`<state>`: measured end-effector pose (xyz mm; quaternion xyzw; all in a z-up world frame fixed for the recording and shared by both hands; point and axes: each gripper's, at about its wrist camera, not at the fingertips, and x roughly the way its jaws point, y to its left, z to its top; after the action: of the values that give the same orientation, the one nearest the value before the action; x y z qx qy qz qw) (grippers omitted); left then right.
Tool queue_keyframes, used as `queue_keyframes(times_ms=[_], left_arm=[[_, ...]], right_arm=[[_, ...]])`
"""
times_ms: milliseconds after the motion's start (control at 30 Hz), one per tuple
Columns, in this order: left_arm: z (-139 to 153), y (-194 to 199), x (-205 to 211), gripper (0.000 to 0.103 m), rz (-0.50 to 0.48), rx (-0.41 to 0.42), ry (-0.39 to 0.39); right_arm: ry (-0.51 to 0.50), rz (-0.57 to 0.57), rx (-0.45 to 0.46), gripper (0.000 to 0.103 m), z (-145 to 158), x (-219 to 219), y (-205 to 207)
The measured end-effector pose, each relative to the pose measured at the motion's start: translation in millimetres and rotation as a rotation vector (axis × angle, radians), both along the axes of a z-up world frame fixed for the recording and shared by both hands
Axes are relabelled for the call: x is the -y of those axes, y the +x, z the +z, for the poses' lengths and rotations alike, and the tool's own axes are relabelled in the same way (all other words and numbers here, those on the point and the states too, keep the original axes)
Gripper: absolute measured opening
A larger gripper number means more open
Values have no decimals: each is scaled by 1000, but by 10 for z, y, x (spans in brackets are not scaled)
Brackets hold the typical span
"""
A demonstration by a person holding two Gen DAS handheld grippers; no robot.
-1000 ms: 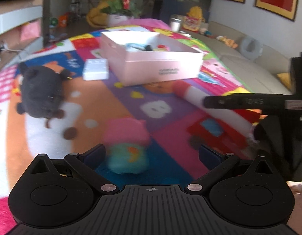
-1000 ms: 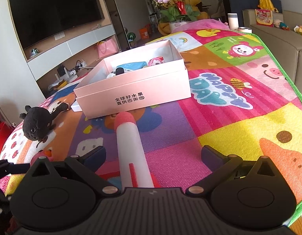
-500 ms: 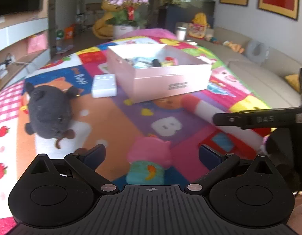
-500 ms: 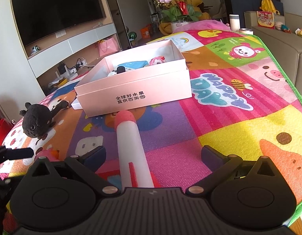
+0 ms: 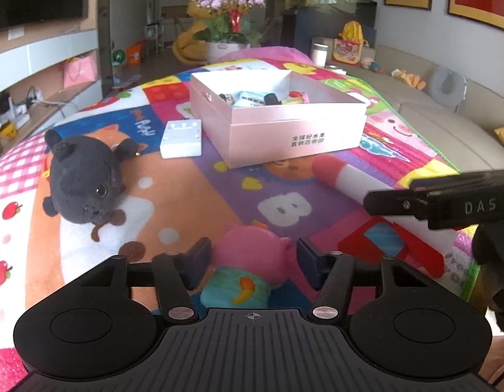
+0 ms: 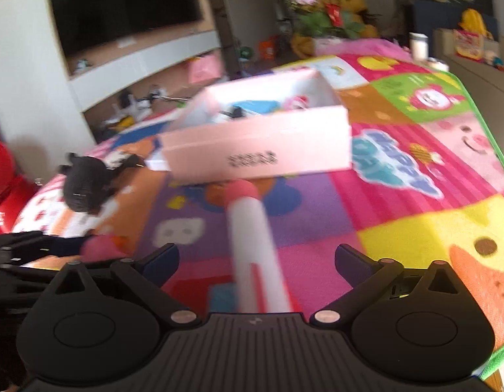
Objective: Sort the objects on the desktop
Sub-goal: 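Grasp the pink-and-teal cupcake toy with the left gripper while the right holds the rocket, then drop the rocket into the pink box with the right gripper while the left drops the cupcake toy in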
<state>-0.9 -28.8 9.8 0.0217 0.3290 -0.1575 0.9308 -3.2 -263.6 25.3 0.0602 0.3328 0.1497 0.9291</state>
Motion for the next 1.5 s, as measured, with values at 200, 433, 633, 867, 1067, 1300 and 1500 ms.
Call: queue_keyframes(times_ms=[200, 433, 633, 867, 1067, 1300, 1500], left_arm=[[65, -160, -17, 56, -5, 19, 3], [158, -340, -88, 55, 15, 34, 11], [476, -300, -9, 52, -20, 117, 10], [1021, 188, 271, 51, -75, 286, 25], [1114, 1000, 569, 69, -67, 320, -72], [838, 1093, 316, 97, 18, 248, -104], [520, 693, -44, 100, 99, 177, -69]], right_arm=[[-130, 40, -41, 51, 57, -206, 220], [-151, 124, -117, 27, 124, -181, 209], [-110, 180, -33, 27, 631, 67, -60], [16, 102, 178, 27, 1562, 498, 34], [124, 43, 190, 27, 1846, 636, 638], [150, 0, 90, 27, 1639, 412, 1399], [161, -54, -24, 27, 1193, 175, 1979]])
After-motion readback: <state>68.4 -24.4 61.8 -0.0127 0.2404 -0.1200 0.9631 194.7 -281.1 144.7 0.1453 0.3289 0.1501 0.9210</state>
